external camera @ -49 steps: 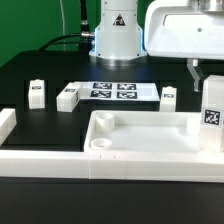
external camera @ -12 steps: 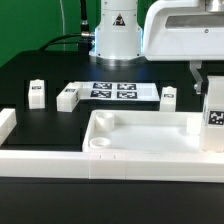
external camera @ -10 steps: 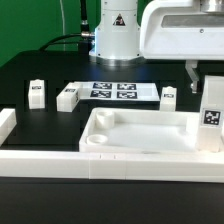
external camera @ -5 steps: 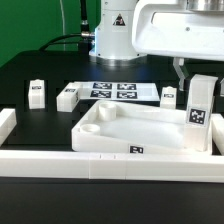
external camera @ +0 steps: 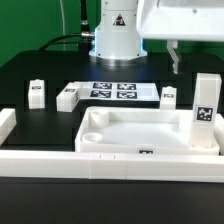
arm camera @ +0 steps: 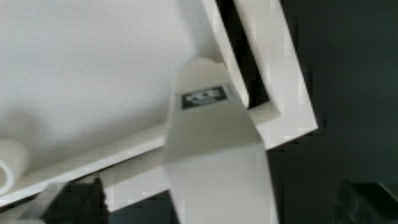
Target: Assemble desk
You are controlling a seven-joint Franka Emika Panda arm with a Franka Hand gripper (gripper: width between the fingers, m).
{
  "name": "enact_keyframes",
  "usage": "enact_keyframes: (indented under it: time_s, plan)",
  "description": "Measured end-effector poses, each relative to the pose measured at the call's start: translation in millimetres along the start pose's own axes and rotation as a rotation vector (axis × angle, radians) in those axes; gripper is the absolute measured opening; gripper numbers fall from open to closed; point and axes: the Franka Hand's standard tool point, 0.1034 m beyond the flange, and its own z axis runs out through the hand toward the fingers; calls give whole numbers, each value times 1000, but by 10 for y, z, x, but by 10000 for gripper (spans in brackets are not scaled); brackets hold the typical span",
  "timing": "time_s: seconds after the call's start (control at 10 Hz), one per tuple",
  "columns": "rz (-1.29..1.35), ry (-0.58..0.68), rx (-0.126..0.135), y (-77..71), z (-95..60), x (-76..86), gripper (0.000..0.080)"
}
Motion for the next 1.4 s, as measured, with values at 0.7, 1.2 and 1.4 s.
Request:
enact_keyframes:
  time_s: [0.7, 1.2, 1.4]
  plan:
    - [-21, -8, -4, 103, -35, -97, 648]
    - [-66, -5, -5, 263, 258, -683, 648]
    - [-84, 2, -3, 311, 317, -733, 648]
